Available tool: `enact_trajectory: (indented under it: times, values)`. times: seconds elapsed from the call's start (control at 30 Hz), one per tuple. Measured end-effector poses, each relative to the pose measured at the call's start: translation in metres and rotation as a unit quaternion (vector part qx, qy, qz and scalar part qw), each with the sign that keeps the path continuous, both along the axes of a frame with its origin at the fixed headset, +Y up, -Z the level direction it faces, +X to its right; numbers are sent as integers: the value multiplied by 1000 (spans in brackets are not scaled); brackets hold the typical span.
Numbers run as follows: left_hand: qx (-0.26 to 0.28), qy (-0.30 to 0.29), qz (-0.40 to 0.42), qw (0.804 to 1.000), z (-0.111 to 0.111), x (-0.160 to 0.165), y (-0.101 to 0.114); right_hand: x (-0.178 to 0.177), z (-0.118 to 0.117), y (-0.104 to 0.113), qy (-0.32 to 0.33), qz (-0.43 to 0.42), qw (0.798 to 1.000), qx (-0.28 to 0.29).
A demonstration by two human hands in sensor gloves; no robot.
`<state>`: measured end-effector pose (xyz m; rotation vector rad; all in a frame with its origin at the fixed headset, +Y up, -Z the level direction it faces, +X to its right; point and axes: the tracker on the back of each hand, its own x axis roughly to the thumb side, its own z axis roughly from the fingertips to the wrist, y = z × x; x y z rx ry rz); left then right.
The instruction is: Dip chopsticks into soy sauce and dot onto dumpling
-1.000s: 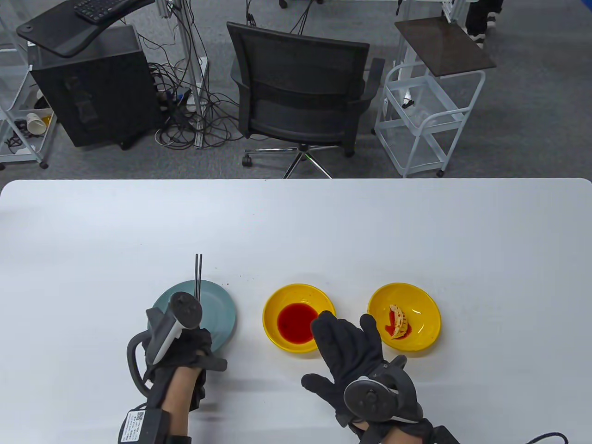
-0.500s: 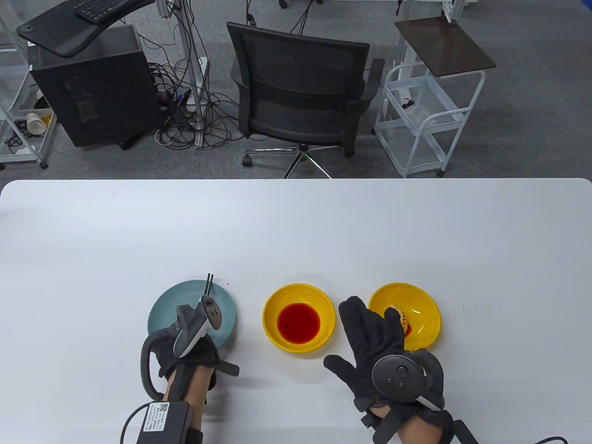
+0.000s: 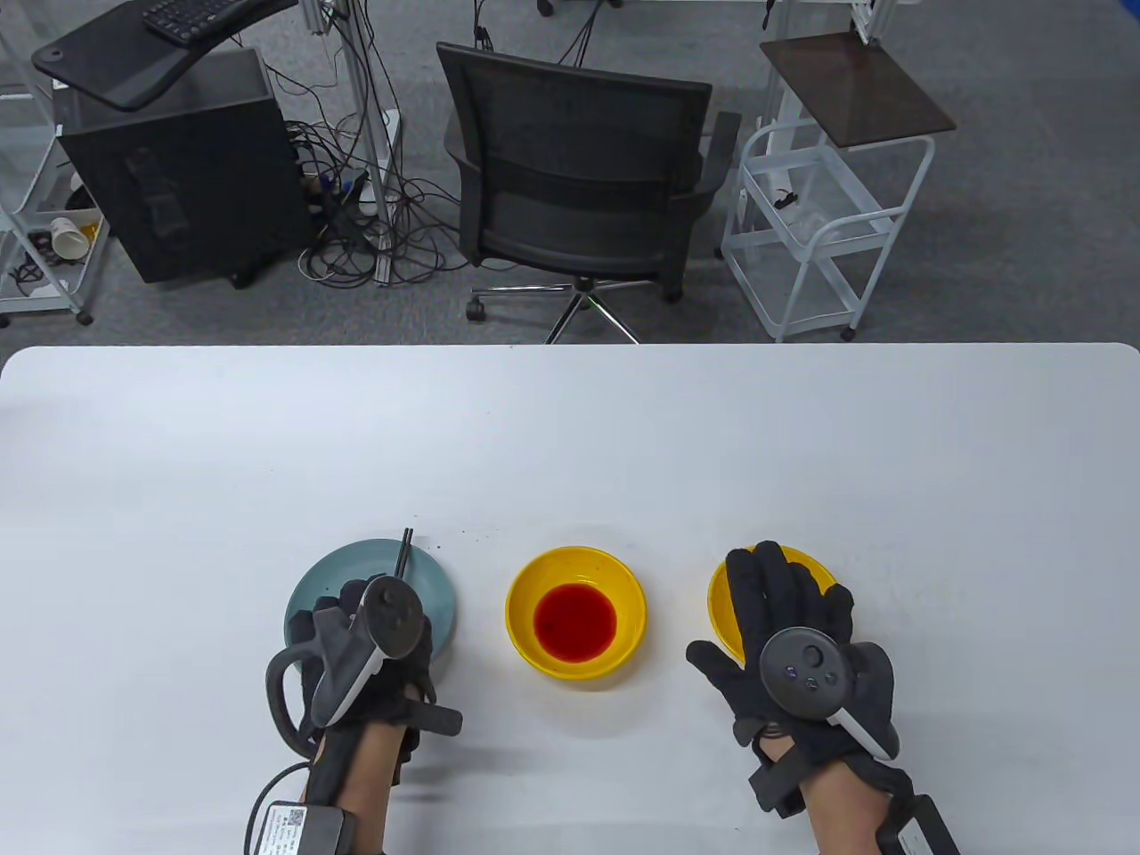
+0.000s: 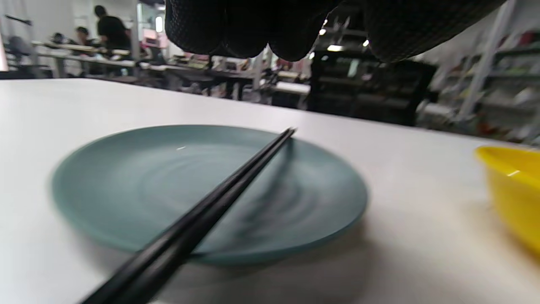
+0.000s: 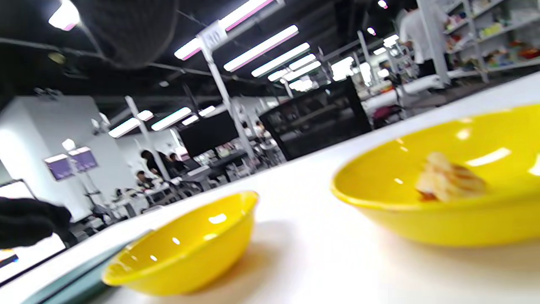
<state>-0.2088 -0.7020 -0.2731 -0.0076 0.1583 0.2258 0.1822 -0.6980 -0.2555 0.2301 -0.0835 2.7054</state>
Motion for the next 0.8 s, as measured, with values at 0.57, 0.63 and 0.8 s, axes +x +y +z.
enact_trajectory:
  times: [0.57,0.63,0.8]
  values:
    - [-14,-93,49,994,-9,14,-13,-8,-7,-17,13,30,999,-37]
    - [-2,-95,32,995,-8,16,-12,-8,-6,-16,17,25,999,-37]
    - [1,-91,21,996,-6,18,-11,-7,-4,-12,20,16,999,-30]
